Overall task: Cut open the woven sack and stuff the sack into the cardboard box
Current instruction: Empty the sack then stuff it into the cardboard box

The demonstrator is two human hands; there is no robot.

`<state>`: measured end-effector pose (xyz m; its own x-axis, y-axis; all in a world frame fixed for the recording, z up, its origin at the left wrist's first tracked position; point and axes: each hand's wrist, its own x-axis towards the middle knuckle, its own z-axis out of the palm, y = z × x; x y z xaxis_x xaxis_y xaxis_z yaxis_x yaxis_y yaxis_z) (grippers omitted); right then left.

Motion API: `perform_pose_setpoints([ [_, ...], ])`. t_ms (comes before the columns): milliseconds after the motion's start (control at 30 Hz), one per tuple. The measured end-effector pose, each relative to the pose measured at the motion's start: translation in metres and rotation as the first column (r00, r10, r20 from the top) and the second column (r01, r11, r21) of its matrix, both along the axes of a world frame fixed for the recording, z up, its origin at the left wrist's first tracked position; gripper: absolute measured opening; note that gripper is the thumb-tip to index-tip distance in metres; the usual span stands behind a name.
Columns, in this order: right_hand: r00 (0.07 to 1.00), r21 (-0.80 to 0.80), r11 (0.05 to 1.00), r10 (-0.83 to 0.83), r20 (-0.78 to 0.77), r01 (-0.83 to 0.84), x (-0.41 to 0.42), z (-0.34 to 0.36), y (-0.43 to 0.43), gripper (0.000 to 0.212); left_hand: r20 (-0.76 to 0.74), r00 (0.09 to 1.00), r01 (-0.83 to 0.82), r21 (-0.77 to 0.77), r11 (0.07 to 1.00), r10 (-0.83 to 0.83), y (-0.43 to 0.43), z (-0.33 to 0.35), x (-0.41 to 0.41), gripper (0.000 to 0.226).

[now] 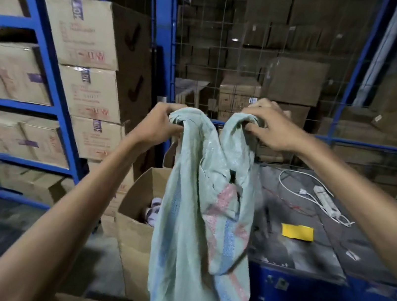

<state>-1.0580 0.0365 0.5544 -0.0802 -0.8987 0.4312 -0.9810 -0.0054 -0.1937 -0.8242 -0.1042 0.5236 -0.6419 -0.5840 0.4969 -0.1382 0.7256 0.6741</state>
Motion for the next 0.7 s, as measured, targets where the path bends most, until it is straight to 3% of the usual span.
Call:
perform_pose_setpoints([
  [67, 0.988, -0.128, 0.989, 0.093, 0.124, -0.077, 0.015, 0.006, -0.006, 0.027, -0.153, 0.988, 0.062, 0.154, 0.986, -0.038, 0.006, 0.003, -0.020, 0.038],
  [133, 0.968, -0.225, 0.969, 0.151, 0.202, -0.104, 0.028, 0.012, -0.014, 0.032, -0.172, 0.983, 0.116, 0.318, 0.941, -0.063, 0.017, 0.010, -0.037, 0.027],
  [200, 0.960, -0.287, 0.957, 0.119, 0.252, -0.043, 0.033, 0.017, -0.022, 0.043, -0.157, 0.979, 0.192, 0.479, 0.856, -0.132, 0.022, 0.009, -0.049, 0.017],
  [267, 0.945, -0.303, 0.949, 0.014, 0.326, 0.090, 0.030, 0.024, -0.029, 0.056, -0.207, 0.973, 0.195, 0.533, 0.823, -0.097, 0.024, 0.008, -0.056, 0.020],
  [300, 0.902, -0.296, 0.946, 0.013, 0.431, 0.129, 0.026, 0.026, -0.031, 0.062, -0.249, 0.968, 0.171, 0.534, 0.828, -0.039, 0.023, 0.008, -0.058, 0.023],
  [367, 0.682, -0.252, 0.962, 0.112, 0.723, 0.108, 0.021, 0.026, -0.020, 0.066, -0.356, 0.934, 0.228, 0.553, 0.802, -0.020, 0.020, 0.010, -0.061, 0.024],
  [400, 0.564, -0.220, 0.974, 0.156, 0.811, 0.047, 0.018, 0.021, -0.010, 0.065, -0.396, 0.918, 0.252, 0.580, 0.775, -0.002, 0.019, 0.011, -0.061, 0.021],
  [433, 0.513, -0.192, 0.980, 0.190, 0.837, -0.049, 0.014, 0.011, 0.001, 0.064, -0.421, 0.907, 0.257, 0.603, 0.755, 0.028, 0.016, 0.012, -0.060, 0.016],
  [533, 0.592, -0.119, 0.948, 0.279, 0.756, -0.295, 0.003, -0.028, 0.022, 0.065, -0.457, 0.872, 0.221, 0.688, 0.692, 0.175, 0.007, 0.018, -0.059, 0.017],
  [567, 0.646, -0.132, 0.947, 0.299, 0.703, -0.294, 0.003, -0.037, 0.023, 0.067, -0.471, 0.863, 0.239, 0.701, 0.673, 0.184, 0.003, 0.018, -0.060, 0.020],
  [700, 0.911, -0.314, 0.942, 0.229, 0.343, -0.118, 0.007, -0.026, 0.010, 0.041, -0.432, 0.891, 0.235, 0.699, 0.675, 0.137, -0.001, 0.020, -0.054, 0.015],
])
